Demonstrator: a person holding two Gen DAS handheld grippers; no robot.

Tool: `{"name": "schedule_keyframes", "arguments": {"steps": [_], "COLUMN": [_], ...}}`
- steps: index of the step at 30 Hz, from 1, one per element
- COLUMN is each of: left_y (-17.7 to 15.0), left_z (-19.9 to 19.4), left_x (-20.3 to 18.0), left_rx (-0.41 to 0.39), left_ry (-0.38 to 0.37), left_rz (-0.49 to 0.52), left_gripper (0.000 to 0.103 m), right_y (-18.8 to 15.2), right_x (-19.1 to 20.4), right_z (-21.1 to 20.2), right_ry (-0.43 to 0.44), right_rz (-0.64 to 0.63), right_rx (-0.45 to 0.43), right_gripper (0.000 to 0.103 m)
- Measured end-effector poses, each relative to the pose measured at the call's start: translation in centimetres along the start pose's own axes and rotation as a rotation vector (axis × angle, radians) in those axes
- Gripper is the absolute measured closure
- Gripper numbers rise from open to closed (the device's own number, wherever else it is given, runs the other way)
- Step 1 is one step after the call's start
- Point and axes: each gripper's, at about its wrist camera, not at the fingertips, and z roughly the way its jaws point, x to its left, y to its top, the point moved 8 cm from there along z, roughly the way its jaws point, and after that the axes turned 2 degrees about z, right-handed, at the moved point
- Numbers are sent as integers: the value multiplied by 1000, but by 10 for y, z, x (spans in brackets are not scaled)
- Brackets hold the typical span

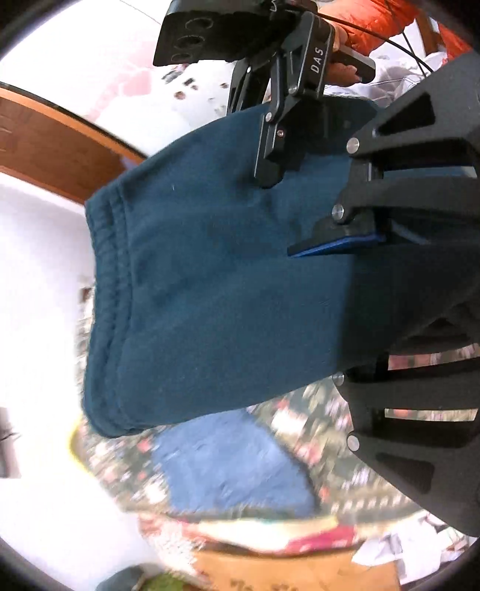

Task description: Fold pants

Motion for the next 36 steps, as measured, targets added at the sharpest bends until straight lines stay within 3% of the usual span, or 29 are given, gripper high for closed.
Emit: {"name": "schedule_keyframes", "arguments": {"steps": [7, 11, 16, 20, 29, 36], "left_y": [43, 70, 94, 96, 89, 74], "left_z": [-66, -88, -91, -76, 27, 102], "left_x": [48, 86, 138, 176, 256, 312], "left_rx": [-189, -247, -280, -264, -121, -23], "left_ry": [123, 163, 214, 264, 282, 231], "left_rz": [-17, -66, -128, -156, -236, -358], "left_gripper": [66, 66, 66, 66, 66, 66], "right_y": [70, 117, 154, 170, 163, 163], "right_x": [53, 76, 92, 91, 48, 23], "right_z": [-1, 15, 51, 90, 207, 274], "right_ry": [9, 16, 27, 31, 4, -61], "right_rz": [-147, -184, -207, -203, -122, -137], "right_rx": [-116, -174, -185, -157, -2, 102], "right_gripper": [76, 77, 77, 77, 77, 78]}}
